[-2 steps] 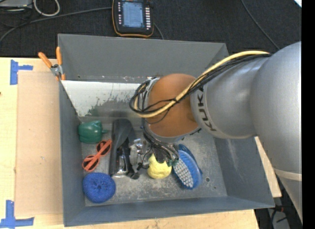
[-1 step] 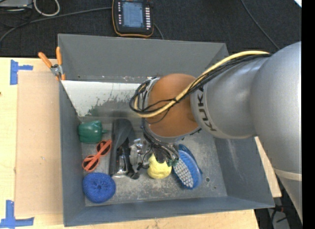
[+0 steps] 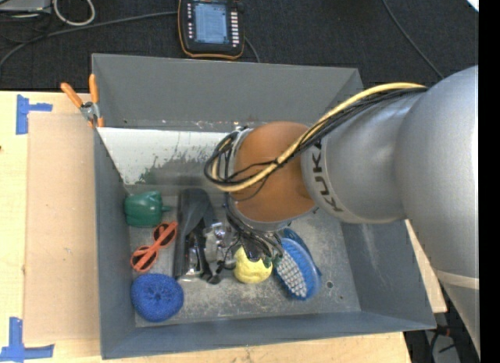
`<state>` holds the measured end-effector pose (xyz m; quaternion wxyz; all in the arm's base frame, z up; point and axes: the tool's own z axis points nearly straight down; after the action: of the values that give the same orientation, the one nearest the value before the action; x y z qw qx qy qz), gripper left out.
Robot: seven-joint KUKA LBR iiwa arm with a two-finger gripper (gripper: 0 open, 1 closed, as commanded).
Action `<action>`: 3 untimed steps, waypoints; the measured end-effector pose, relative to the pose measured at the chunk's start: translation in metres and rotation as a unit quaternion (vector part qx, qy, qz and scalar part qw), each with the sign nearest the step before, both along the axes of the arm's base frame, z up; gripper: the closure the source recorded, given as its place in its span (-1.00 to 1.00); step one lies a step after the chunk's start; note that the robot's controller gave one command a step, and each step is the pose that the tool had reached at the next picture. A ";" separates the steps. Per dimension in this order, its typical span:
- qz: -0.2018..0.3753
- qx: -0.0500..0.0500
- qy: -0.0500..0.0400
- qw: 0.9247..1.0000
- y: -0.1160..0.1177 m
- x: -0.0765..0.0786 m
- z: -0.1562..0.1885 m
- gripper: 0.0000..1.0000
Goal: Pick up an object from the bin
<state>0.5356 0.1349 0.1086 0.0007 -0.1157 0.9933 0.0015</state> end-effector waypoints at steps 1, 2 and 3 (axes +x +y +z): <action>0.000 0.001 -0.006 1.000 0.000 -0.010 -0.009 1.00; 0.070 0.001 -0.009 0.998 0.000 -0.006 0.038 1.00; -0.024 0.000 0.002 1.000 0.009 -0.014 -0.027 1.00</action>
Offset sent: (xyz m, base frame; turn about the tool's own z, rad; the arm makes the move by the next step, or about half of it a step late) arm -0.0079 -0.0011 0.0353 -0.1406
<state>0.5221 0.1441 0.0811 -0.0011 -0.0917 0.9958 0.0014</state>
